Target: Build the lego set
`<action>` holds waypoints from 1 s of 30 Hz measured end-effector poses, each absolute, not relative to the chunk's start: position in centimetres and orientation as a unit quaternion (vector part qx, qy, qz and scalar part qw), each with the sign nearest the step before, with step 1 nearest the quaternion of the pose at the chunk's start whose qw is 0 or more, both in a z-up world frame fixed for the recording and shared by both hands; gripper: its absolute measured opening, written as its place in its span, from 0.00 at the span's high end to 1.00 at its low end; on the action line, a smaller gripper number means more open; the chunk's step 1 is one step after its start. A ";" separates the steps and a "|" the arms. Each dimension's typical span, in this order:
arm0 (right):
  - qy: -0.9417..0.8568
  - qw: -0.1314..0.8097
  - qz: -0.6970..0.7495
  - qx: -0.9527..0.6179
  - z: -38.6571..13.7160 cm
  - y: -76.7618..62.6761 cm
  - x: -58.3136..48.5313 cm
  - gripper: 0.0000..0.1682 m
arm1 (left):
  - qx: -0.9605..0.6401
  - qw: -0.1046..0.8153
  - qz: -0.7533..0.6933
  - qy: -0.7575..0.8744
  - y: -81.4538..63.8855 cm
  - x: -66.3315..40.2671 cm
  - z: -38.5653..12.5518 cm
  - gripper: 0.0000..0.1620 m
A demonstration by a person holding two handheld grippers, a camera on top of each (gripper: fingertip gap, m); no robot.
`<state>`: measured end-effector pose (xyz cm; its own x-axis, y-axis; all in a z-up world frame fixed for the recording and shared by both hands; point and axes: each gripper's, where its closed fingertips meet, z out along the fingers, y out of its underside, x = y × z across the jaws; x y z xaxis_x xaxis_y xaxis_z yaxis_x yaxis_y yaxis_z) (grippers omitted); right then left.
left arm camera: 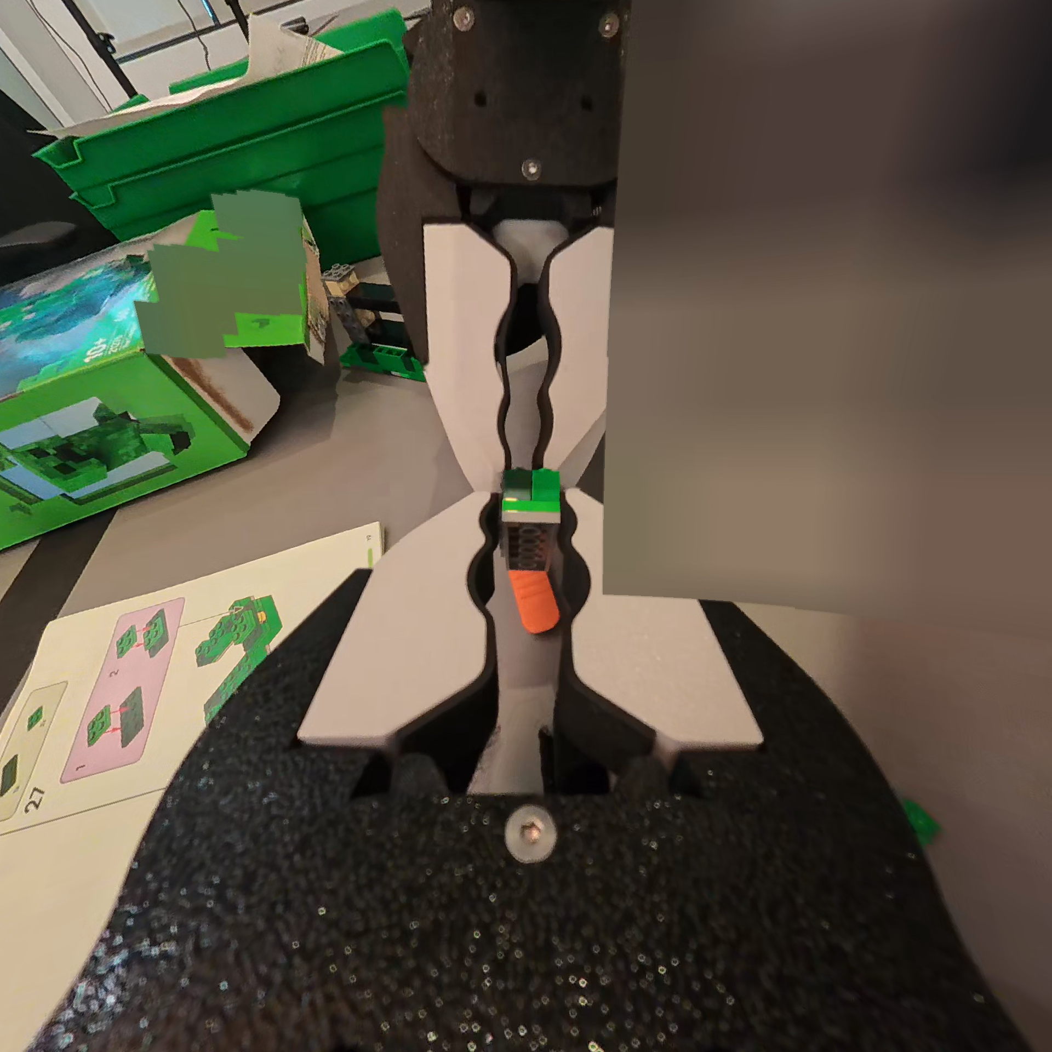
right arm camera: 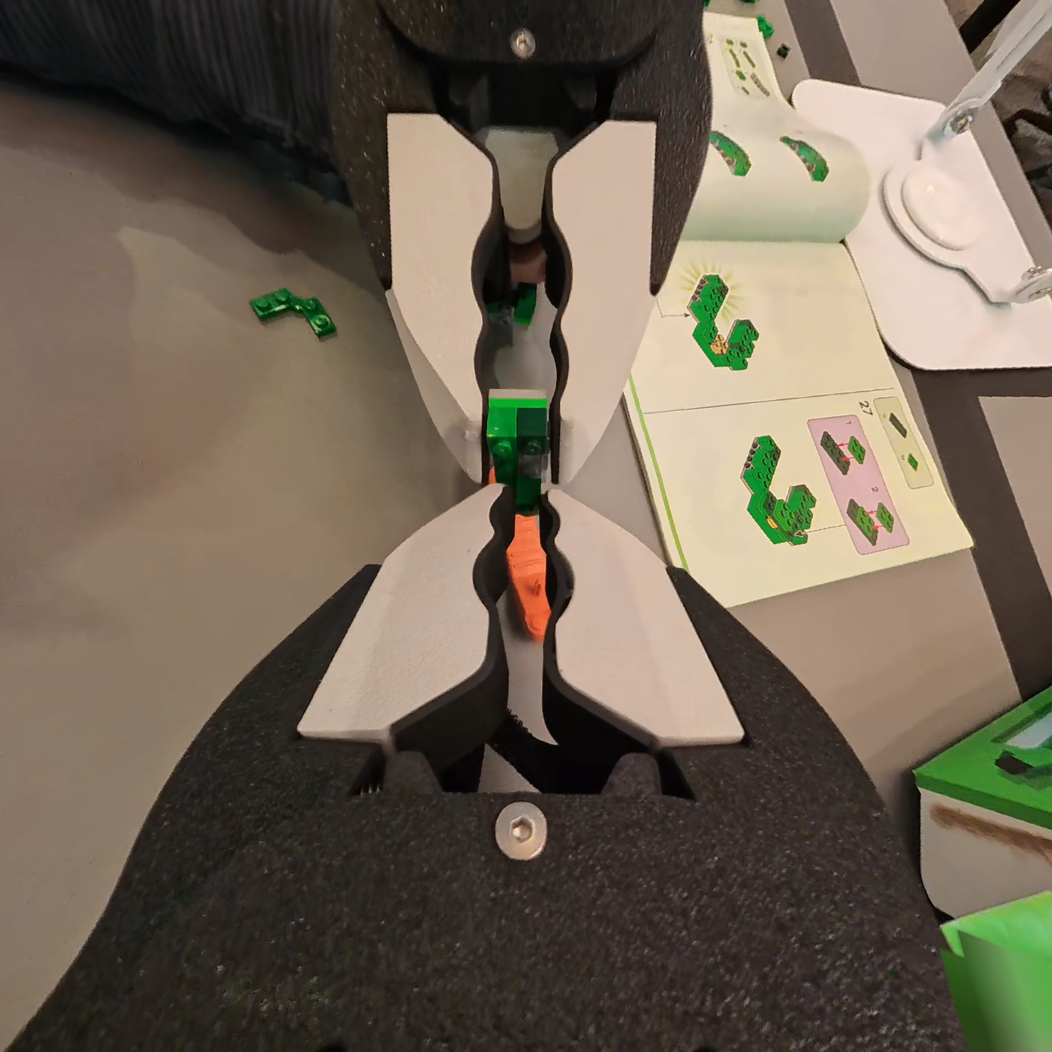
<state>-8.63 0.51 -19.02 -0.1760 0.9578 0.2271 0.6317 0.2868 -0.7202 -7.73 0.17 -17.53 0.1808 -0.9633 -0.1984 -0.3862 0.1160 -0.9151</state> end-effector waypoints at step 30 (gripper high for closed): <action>-0.699 0.394 0.303 -0.514 -16.0 -0.1 -9.4 0.96 | -0.543 0.547 -0.360 0.525 -0.4 -7.9 -14.1 0.89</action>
<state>-9.44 -0.14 -16.02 -0.1613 0.9576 0.2387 0.4807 0.2874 -0.8284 -7.86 -0.37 -14.13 0.1891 -0.9648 -0.1829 -0.1761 0.1499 -0.9729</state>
